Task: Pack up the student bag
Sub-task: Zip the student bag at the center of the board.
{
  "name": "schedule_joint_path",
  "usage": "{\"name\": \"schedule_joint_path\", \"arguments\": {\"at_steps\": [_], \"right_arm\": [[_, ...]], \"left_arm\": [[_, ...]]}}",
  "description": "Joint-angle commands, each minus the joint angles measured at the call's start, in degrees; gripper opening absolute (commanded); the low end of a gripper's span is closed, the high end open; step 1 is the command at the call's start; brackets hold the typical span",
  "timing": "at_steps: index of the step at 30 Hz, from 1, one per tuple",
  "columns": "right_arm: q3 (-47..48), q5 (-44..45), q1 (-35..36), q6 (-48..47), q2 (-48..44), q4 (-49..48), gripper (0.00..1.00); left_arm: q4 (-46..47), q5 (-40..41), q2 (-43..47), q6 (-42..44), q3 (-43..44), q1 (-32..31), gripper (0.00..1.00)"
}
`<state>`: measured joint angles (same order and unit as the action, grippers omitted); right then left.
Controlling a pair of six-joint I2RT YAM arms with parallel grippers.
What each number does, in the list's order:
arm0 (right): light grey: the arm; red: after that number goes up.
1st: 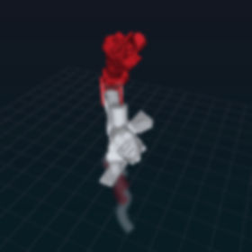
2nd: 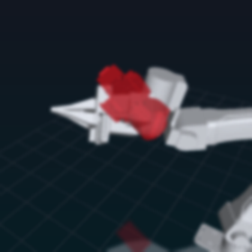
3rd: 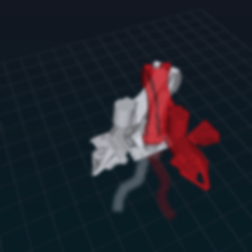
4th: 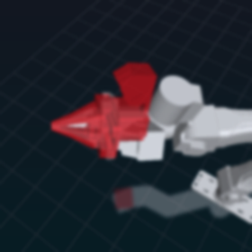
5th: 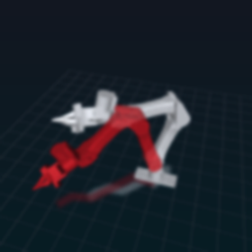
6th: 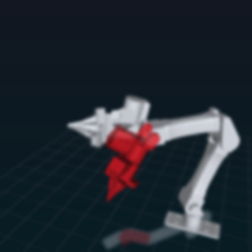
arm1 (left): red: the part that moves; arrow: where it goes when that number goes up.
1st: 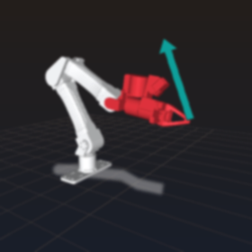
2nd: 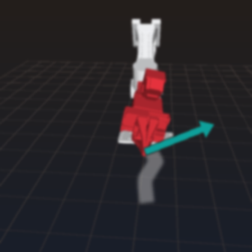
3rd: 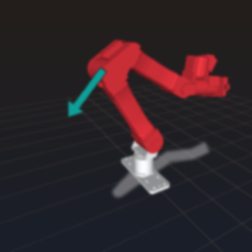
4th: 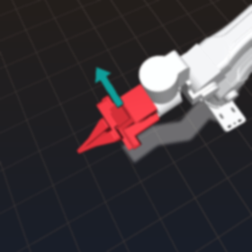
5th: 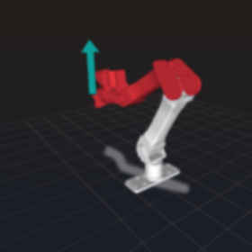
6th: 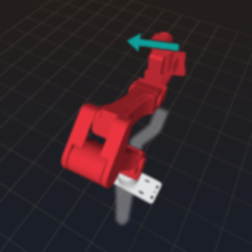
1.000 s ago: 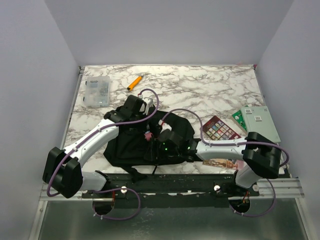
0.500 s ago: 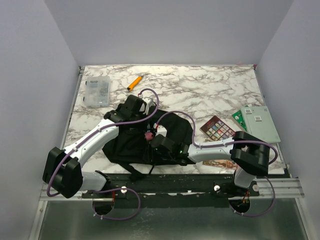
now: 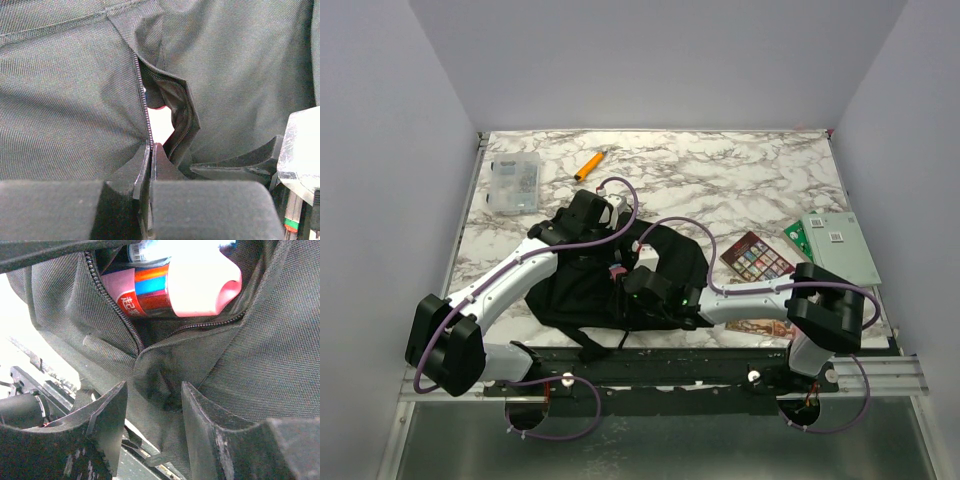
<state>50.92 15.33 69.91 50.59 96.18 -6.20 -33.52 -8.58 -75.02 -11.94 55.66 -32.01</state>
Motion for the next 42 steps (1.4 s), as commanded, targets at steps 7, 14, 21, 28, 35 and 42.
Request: {"name": "schedule_joint_path", "arguments": {"at_steps": [7, 14, 21, 28, 35, 42], "right_arm": [[0.1, 2.9, 0.1, -2.2, 3.9, -4.6, 0.50], [-4.1, 1.6, 0.1, -1.5, 4.3, -11.8, 0.40], [-8.4, 0.1, 0.1, -1.2, 2.3, -16.3, 0.13], [-9.8, -0.2, 0.1, -1.4, 0.7, -16.8, 0.01], [-11.7, -0.7, -0.1, -1.2, -1.9, -17.7, 0.01], [-14.4, -3.8, -0.8, -0.3, -3.1, -20.9, 0.01]], "left_arm": [[0.3, -3.9, 1.3, -1.4, -0.3, -0.6, 0.13], [-2.3, -4.3, 7.7, -6.3, -0.1, -0.5, 0.58], [-5.3, -2.8, 20.9, -18.9, -6.6, 1.2, 0.70], [-4.0, -3.7, 23.7, -25.4, -14.2, 2.2, 0.62], [-2.7, -4.2, 19.3, -21.7, -16.1, 2.4, 0.49], [0.9, -6.1, 14.8, -18.5, -17.4, -0.7, 0.46]]}}
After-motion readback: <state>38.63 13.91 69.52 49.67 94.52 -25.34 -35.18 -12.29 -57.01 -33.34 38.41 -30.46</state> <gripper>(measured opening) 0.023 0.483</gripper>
